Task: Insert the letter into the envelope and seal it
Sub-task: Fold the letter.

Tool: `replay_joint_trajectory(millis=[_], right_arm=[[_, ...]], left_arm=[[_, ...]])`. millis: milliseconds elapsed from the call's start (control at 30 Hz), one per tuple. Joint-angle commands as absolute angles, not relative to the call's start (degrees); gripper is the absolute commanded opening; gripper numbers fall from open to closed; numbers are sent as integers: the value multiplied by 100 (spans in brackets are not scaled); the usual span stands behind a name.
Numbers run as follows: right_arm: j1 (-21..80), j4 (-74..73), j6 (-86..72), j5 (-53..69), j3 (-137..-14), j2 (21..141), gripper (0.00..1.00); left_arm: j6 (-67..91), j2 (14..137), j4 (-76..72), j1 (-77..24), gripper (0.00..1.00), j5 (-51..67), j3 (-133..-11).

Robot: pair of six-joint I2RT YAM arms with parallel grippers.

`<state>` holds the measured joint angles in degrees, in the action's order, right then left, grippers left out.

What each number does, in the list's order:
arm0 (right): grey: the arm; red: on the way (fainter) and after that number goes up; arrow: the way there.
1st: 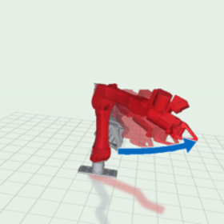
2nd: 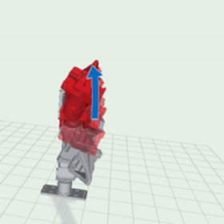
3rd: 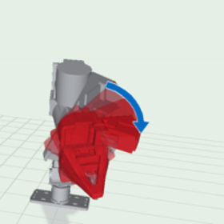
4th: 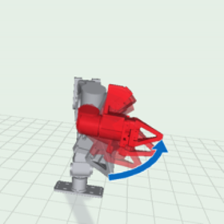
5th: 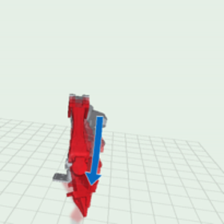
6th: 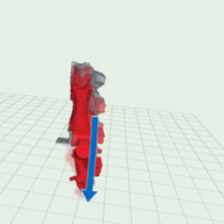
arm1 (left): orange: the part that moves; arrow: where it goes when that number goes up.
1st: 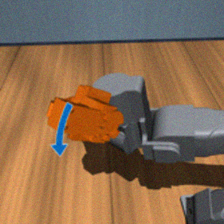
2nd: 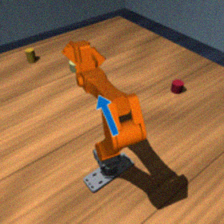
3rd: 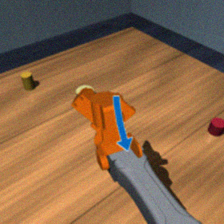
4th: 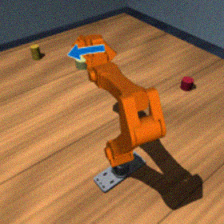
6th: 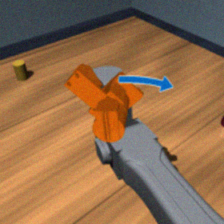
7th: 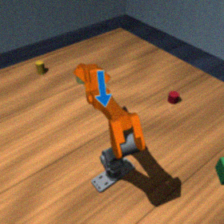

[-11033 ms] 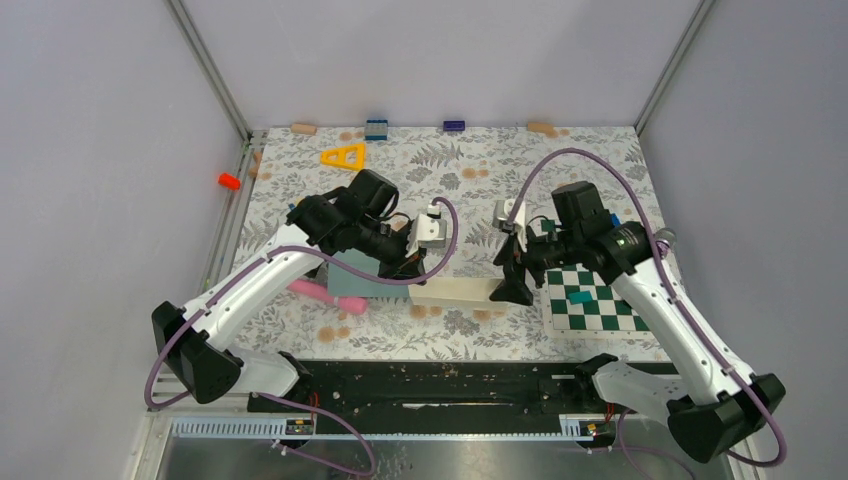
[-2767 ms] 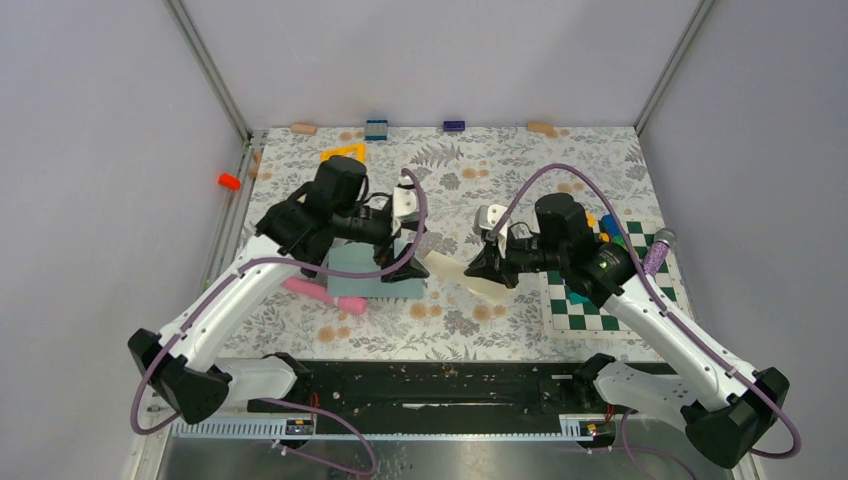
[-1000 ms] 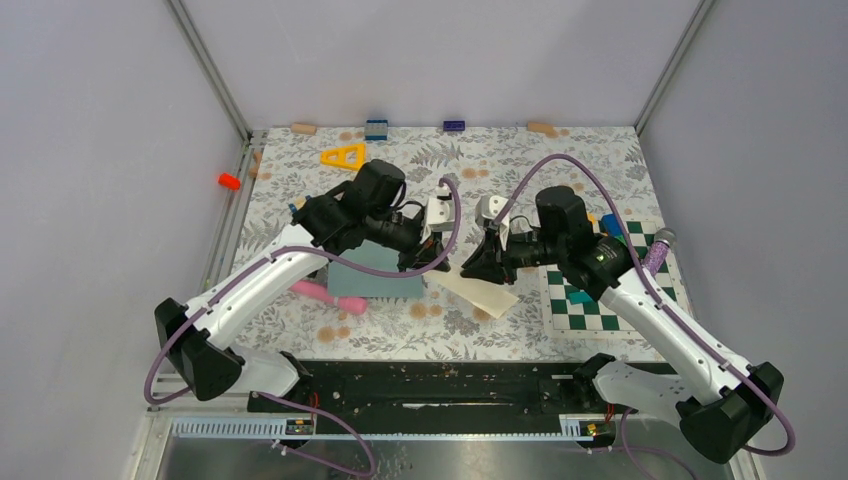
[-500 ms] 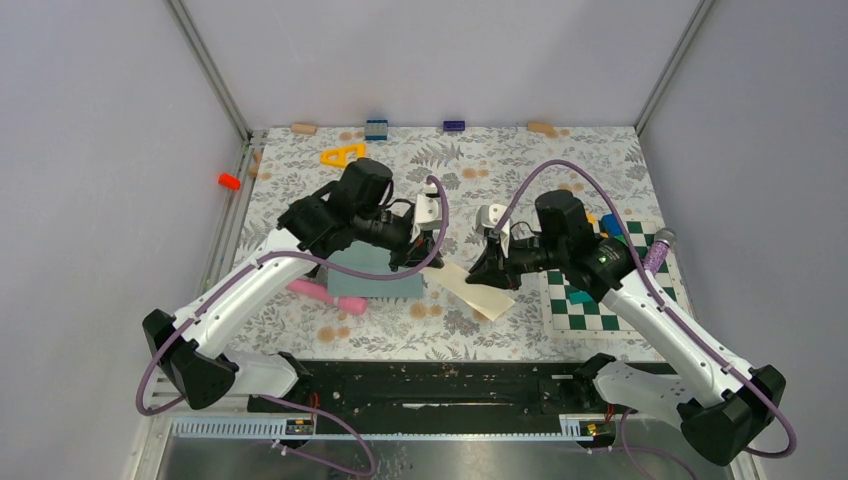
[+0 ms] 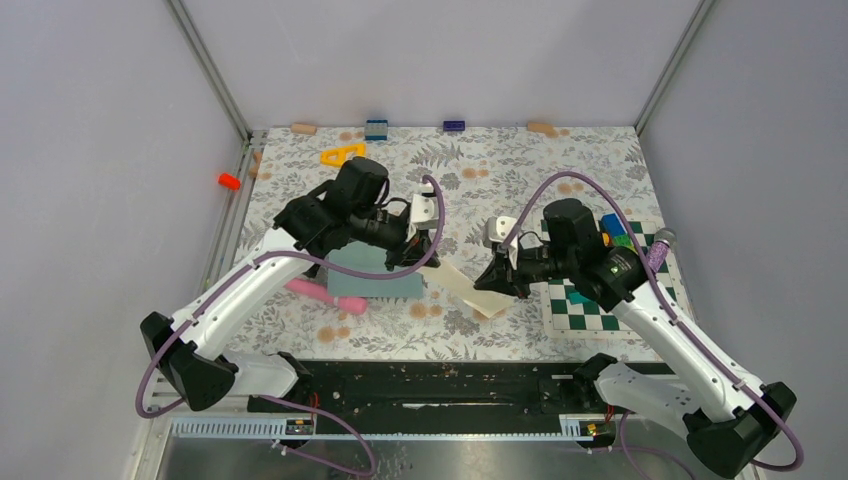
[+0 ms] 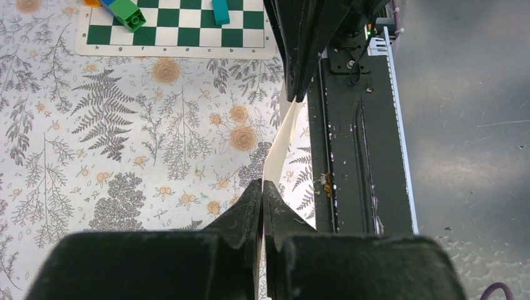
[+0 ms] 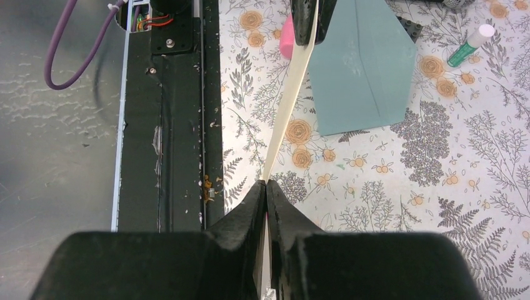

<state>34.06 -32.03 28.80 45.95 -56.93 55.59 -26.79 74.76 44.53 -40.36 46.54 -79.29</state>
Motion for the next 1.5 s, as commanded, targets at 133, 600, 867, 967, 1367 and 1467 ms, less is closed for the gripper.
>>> replay_joint_trajectory(millis=[133, 600, 867, 967, 1367, 1467], right_arm=[[3379, -3793, 3127, 4471, -5506, 5330, 8], [3349, -3789, 3128, 4221, -5353, 5327, 8], [3265, -3942, 3244, 4112, -5214, 5160, 10], [3244, -4037, 3296, 4065, -5192, 5103, 12], [3093, -4105, 3244, 4045, -5245, 4971, 4], [2976, -4106, 3265, 4009, -5265, 4887, 3]], left_arm=[[-2886, 7233, 4640, -3842, 0, 4753, -8381], [-2982, 7122, 4844, -3749, 0, 4803, -8560], [-3073, 7049, 4954, -3666, 0, 4777, -8627], [-3084, 7058, 4987, -3647, 0, 4783, -8674], [-3082, 7037, 5001, -3606, 0, 4833, -8699], [-3084, 7008, 5003, -3571, 0, 4831, -8706]])
